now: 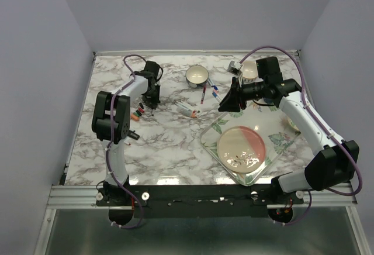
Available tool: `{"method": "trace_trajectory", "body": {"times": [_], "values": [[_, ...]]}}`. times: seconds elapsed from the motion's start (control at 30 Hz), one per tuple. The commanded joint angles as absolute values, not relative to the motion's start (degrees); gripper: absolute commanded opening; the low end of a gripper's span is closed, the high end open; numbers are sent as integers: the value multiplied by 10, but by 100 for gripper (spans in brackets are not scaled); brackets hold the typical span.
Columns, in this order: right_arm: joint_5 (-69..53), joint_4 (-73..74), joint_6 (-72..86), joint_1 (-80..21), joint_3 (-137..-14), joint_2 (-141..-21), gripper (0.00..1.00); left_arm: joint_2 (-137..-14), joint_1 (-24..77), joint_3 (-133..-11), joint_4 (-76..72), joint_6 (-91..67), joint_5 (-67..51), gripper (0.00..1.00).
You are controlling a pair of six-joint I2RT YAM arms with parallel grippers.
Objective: Open the pen caps
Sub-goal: Grab a pen on the table with the right arm
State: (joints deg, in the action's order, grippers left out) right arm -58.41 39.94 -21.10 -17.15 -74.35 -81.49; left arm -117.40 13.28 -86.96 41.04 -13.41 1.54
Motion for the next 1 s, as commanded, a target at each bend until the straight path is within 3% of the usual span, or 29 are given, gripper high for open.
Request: {"method": "trace_trajectory", "body": {"times": [0.0,0.43,0.97], "values": [[-604,410,-221,-168,-737,-809,40,-1152,161,-828,393,-175,-67,13],[-606,410,-221,-167,-736,-808,40,-1128,205,-737,259,-307,-152,16],[-593,408,-223,-167,-733,-811,40,-1074,193,-716,220,-342,-159,50]]}}
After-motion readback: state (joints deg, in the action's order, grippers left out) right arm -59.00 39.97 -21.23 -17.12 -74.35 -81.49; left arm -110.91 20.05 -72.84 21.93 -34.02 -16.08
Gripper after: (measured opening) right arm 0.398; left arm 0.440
